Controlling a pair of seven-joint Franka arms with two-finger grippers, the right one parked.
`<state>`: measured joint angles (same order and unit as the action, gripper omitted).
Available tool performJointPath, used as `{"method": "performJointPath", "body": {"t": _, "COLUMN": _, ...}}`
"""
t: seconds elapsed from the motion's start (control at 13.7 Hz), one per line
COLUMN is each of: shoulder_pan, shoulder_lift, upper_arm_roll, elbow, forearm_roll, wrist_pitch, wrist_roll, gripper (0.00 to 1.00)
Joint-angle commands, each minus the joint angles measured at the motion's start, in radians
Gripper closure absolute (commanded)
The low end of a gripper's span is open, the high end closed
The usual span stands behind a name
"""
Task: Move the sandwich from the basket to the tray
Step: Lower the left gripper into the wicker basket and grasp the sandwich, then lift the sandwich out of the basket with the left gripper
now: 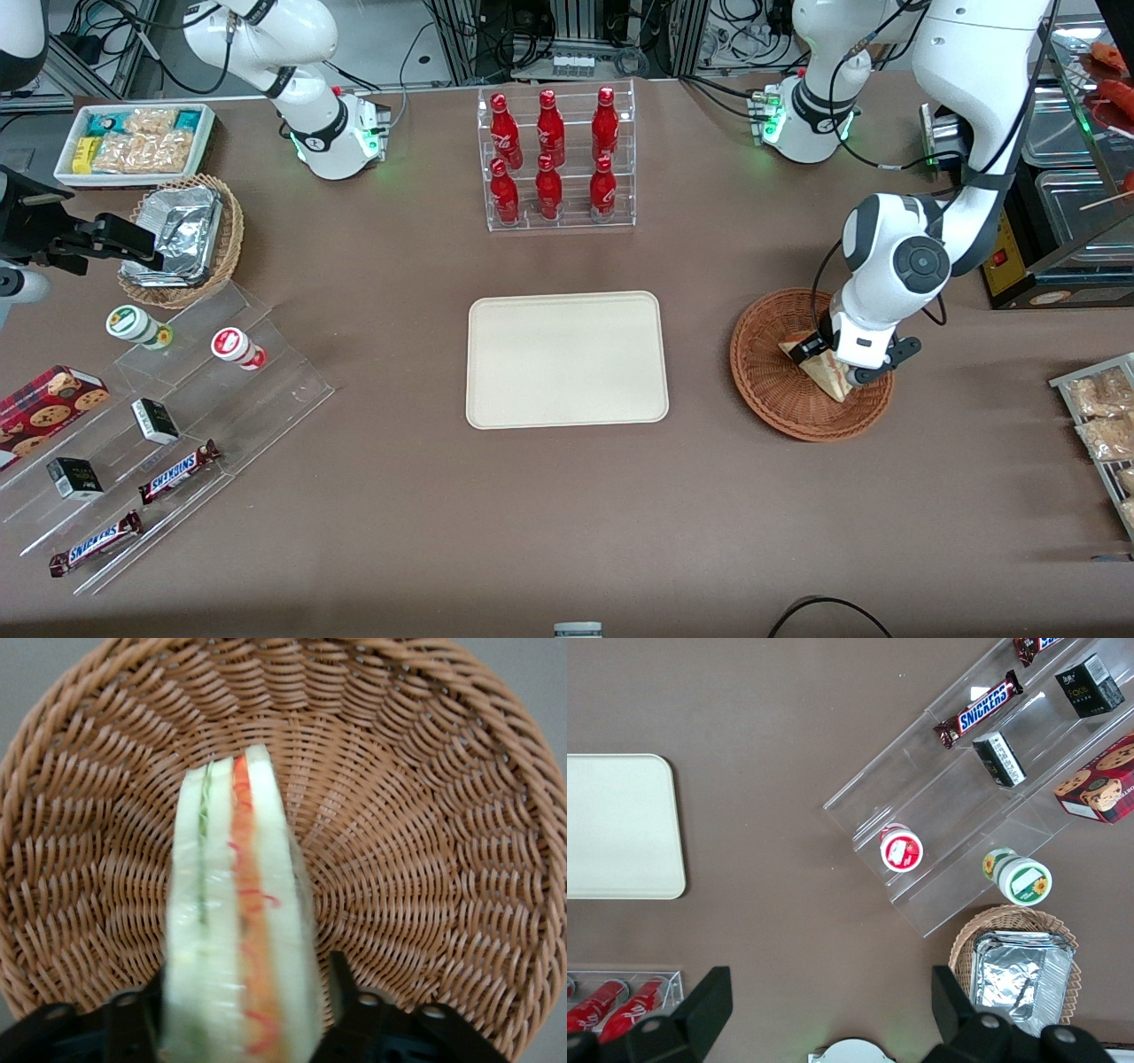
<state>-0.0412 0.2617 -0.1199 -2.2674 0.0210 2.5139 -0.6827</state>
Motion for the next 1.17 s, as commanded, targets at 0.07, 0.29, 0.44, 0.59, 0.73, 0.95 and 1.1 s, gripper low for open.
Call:
{"method": "performJointPath", "body": {"t": 0.07, "shoulder_pan": -0.005, "shoulder_lift": -0.099, "upper_arm_roll": 0.000, "elbow": 0.040, "forearm_roll": 0.060, "wrist_pitch": -0.154, "wrist_roll": -0.008, "gripper": 1.00}}
{"method": "performJointPath", "body": {"t": 0.29, "shoulder_pan": -0.011, "shoulder_lift": -0.160, "upper_arm_roll": -0.070, "elbow": 0.176, "forearm_roll": 0.062, "wrist_pitch": -0.376, "wrist_roll": -0.017, "gripper": 1.00}}
{"method": "performJointPath", "body": {"t": 0.44, "shoulder_pan": -0.012, "shoulder_lift": -0.122, "upper_arm_roll": -0.163, "elbow": 0.343, "forearm_roll": 0.062, "wrist_pitch": -0.543, "wrist_roll": -0.018, "gripper": 1.00}}
{"method": "performJointPath", "body": {"t": 0.59, "shoulder_pan": -0.012, "shoulder_lift": -0.049, "upper_arm_roll": -0.281, "elbow": 0.493, "forearm_roll": 0.065, "wrist_pitch": -0.670, "wrist_roll": -0.044, "gripper": 1.00}}
{"method": "performJointPath", "body": {"t": 0.73, "shoulder_pan": -0.012, "shoulder_lift": 0.005, "upper_arm_roll": -0.395, "elbow": 0.570, "forearm_roll": 0.063, "wrist_pitch": -0.666, "wrist_roll": -0.110, "gripper": 1.00}}
{"method": "performJointPath", "body": {"t": 0.95, "shoulder_pan": -0.116, "shoulder_lift": 0.155, "upper_arm_roll": -0.466, "elbow": 0.708, "forearm_roll": 0.131, "wrist_pitch": -0.664, "wrist_roll": -0.162, "gripper": 1.00}}
{"method": "performJointPath", "body": {"t": 1.1, "shoulder_pan": -0.218, "shoulder_lift": 0.278, "upper_arm_roll": -0.461, "elbow": 0.810, "forearm_roll": 0.198, "wrist_pitch": -0.656, "wrist_roll": -0.253, "gripper": 1.00}}
